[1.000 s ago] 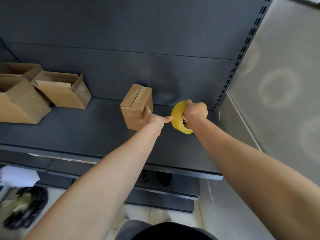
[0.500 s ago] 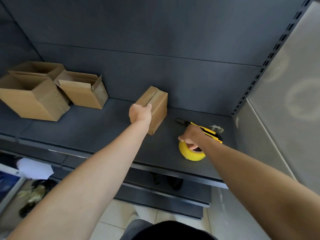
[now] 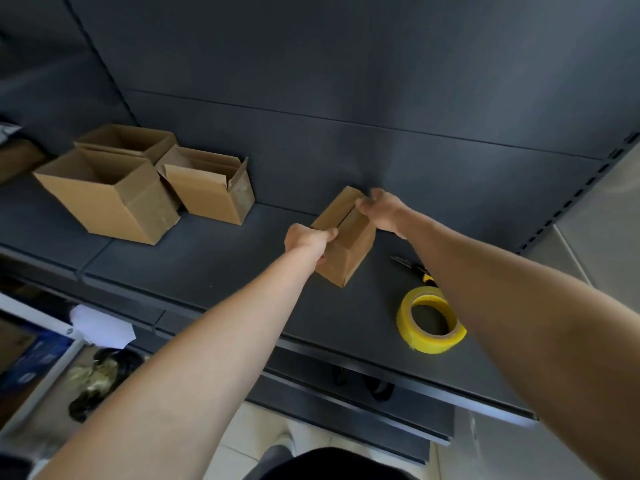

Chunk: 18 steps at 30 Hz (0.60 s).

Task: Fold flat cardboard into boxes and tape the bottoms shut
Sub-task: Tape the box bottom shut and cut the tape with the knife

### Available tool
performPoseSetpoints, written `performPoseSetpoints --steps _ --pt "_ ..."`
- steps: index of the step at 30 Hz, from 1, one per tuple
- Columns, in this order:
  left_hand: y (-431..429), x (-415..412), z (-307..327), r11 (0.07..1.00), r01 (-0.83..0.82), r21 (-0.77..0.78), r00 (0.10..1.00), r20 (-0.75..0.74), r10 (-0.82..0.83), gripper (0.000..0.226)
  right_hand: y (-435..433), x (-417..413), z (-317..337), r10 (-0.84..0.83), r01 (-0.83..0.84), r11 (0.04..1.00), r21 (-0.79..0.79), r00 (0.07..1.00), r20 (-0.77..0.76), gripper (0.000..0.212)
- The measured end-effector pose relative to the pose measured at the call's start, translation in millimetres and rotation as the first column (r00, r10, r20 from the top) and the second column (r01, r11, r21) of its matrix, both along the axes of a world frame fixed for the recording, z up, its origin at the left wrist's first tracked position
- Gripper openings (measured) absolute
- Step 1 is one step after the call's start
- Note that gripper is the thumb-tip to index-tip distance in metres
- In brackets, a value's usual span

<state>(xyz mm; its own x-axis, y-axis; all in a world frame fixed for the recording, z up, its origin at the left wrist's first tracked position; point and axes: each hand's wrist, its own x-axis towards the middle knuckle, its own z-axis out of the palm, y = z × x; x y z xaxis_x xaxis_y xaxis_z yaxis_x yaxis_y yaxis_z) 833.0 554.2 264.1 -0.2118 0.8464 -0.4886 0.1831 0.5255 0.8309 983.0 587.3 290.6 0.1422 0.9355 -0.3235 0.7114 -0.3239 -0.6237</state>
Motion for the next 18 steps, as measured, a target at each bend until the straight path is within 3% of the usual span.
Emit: performPoseSetpoints --steps 4,7,10,14,18 --pt "11 -12 0 0.998 -0.060 0.016 0.997 -0.055 0.061 0.038 0 -2 -7 -0.050 0.053 0.998 -0.036 0.995 0.090 0.049" --pt "17 -15 0 0.998 -0.065 0.009 0.987 -0.147 0.066 0.044 -2 -3 -14 -0.170 0.164 0.983 -0.087 0.984 -0.062 0.035" --pt "18 -10 2 0.999 0.013 -0.034 0.975 -0.220 -0.020 0.042 -2 -2 -15 -0.236 0.222 0.968 -0.120 0.964 -0.118 0.034" --pt "18 -10 4 0.994 0.073 -0.087 0.989 -0.121 -0.083 0.037 -3 -1 -12 -0.319 0.272 0.941 -0.202 0.912 -0.260 0.048" --pt "12 -12 1 0.985 0.101 -0.137 0.994 -0.023 -0.106 0.043 -7 -2 -10 -0.374 0.284 0.915 -0.286 0.863 -0.338 0.043"
